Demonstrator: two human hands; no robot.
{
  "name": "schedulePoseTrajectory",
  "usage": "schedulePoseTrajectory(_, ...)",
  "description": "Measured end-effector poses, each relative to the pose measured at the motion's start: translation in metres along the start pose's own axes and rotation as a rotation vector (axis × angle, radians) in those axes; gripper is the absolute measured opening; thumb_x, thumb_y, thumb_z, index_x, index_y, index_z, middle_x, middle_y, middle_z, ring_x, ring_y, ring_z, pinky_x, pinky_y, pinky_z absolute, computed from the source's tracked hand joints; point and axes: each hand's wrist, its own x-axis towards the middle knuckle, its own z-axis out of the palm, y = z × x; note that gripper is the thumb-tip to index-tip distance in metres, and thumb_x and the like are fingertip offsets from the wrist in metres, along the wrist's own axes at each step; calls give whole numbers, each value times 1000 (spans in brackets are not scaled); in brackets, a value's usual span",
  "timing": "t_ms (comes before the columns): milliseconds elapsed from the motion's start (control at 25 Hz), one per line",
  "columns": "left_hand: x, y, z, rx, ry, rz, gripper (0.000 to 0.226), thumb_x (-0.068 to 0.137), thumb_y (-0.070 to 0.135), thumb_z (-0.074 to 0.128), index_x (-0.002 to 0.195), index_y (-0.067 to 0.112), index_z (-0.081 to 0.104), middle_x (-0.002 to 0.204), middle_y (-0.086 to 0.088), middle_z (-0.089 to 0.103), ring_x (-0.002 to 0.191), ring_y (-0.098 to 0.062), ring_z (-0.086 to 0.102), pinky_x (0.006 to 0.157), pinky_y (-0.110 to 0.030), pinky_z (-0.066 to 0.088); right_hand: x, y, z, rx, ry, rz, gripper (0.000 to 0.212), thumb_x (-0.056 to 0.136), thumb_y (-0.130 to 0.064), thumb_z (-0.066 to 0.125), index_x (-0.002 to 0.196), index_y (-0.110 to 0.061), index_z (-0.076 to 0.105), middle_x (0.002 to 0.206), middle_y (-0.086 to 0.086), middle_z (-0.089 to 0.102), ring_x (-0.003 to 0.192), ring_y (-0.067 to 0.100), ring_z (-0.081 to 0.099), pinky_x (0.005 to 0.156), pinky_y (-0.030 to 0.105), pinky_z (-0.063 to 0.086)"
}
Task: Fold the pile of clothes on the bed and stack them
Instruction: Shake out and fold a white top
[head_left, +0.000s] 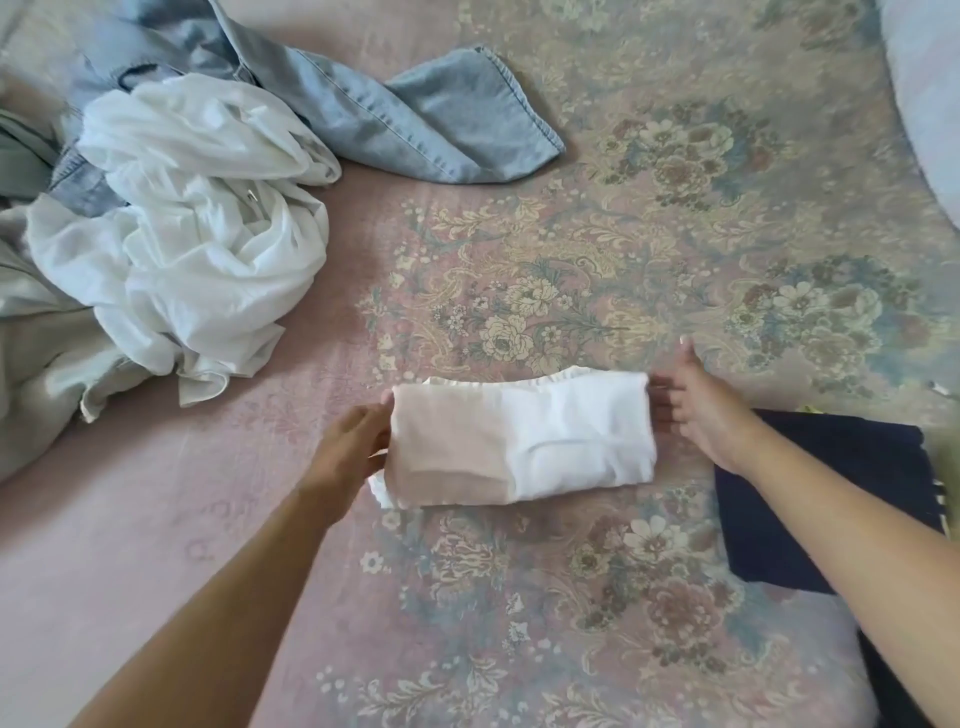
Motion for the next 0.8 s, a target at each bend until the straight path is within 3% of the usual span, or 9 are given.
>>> schedulePoseTrajectory(80, 1, -19, 22, 44, 188, -41, 38, 93, 40, 57, 83, 4, 63, 77, -7, 57, 75, -21, 53, 65, -32, 41, 6, 13, 23, 28, 71, 179, 48, 94, -57, 39, 94, -15, 63, 82, -1, 62, 83, 20, 59, 74, 30, 47)
schedulePoseTrajectory(120, -3, -28, 35, 124, 280, -18, 36, 95, 37, 55, 83, 3, 60, 74, -4, 55, 74, -20, 51, 62, -31, 38, 6, 24, 37, -14, 111, 183, 36, 95, -47, 46, 92, -14, 61, 79, -2, 59, 81, 20, 57, 69, 27, 44)
schedulePoseTrajectory(200, -12, -33, 52, 217, 447, 79, 32, 99, 32, 47, 88, 3, 55, 70, 2, 51, 67, -17, 46, 57, -29, 32, 0, 34, 57, -27, 281, 88, 25, 99, -28, 47, 78, -15, 53, 69, -4, 50, 71, 18, 48, 57, 22, 34)
schedulePoseTrajectory(320, -9, -27, 51, 239, 658, 173, 22, 102, 26, 38, 102, 12, 55, 76, 0, 54, 70, -19, 47, 65, -30, 32, 0, 33, 64, 102, 636, -8, 33, 103, -20, 37, 70, -14, 38, 65, -5, 40, 60, 9, 37, 53, 14, 30)
schedulePoseTrajectory(400, 3, -35, 44, 336, 701, 125, 23, 102, 24, 35, 106, 11, 54, 87, -11, 60, 78, -29, 52, 68, -34, 36, 8, 36, 63, 49, 636, 52, 32, 103, -23, 34, 73, -12, 38, 66, -5, 39, 60, 10, 37, 52, 19, 29)
schedulePoseTrajectory(480, 10, -48, 42, 483, 708, 58, 26, 103, 24, 33, 104, 6, 52, 93, -20, 61, 82, -36, 56, 67, -38, 36, 15, 48, 62, -96, 544, 155, 33, 104, -28, 31, 79, -11, 43, 67, -4, 42, 66, 20, 43, 59, 32, 29)
schedulePoseTrajectory(560, 13, -51, 45, 487, 709, 40, 31, 103, 27, 31, 99, 3, 50, 93, -24, 61, 83, -40, 57, 66, -37, 33, 22, 55, 62, -152, 485, 192, 36, 103, -33, 30, 80, -11, 47, 67, -1, 45, 73, 26, 47, 60, 34, 30)
schedulePoseTrajectory(680, 9, -51, 47, 468, 772, 134, 33, 102, 30, 34, 92, 3, 49, 87, -20, 59, 77, -38, 55, 63, -34, 31, 22, 56, 64, -394, 538, 84, 38, 102, -36, 35, 78, -11, 49, 77, 5, 52, 77, 26, 48, 59, 34, 22)
schedulePoseTrajectory(800, 1, -59, 51, 465, 781, 210, 26, 100, 30, 39, 84, 10, 41, 80, -12, 52, 71, -31, 49, 59, -33, 30, 20, 54, 73, -338, 652, 82, 34, 99, -38, 39, 86, -9, 49, 84, 7, 53, 78, 26, 48, 59, 32, 24)
